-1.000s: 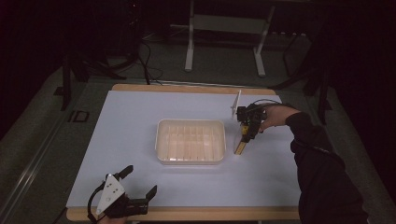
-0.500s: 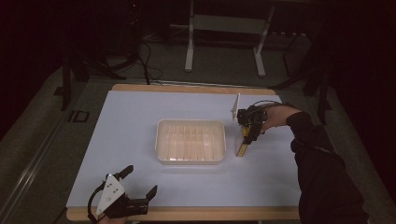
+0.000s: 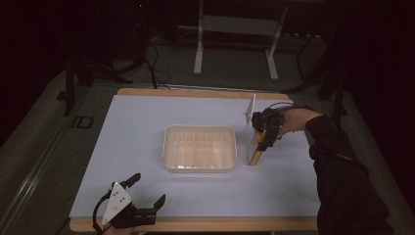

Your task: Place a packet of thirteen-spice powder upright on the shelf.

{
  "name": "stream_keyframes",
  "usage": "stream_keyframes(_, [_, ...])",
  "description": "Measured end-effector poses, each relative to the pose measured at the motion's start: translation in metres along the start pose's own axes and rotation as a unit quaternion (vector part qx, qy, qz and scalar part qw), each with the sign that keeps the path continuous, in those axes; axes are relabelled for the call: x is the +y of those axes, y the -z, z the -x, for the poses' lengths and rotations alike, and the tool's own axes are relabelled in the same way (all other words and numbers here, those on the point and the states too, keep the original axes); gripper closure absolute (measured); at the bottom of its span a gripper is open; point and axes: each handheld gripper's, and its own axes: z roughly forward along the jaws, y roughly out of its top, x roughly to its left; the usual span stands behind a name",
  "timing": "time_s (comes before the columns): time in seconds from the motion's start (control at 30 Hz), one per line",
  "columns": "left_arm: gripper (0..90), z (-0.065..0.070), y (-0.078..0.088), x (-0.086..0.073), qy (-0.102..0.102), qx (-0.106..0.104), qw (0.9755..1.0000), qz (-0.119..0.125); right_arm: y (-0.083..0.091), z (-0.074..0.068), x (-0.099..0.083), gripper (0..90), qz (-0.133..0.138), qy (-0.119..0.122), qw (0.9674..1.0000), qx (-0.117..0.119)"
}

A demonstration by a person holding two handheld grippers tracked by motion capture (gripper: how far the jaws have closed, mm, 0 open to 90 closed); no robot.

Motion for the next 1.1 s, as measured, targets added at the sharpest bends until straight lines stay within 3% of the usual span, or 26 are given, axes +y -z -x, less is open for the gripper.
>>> stream_keyframes(0.4, [0.0,0.0,0.0,0.0,-0.001,-0.001,1.0,-0.001,0.03,-0.01,0.006,31.7,0.013,-0.003,0.9999,-0.008])
stream_keyframes(0.77, [0.0,0.0,0.0,0.0,-0.001,0.0,1.0,-0.002,0.058,-0.019,0.013,31.7,0.019,0.01,0.9996,-0.019])
stream_keyframes(1.1, [0.0,0.0,-0.001,0.0,0.0,0.0,1.0,0.0,0.078,-0.025,0.019,31.7,0.047,0.029,0.998,-0.03])
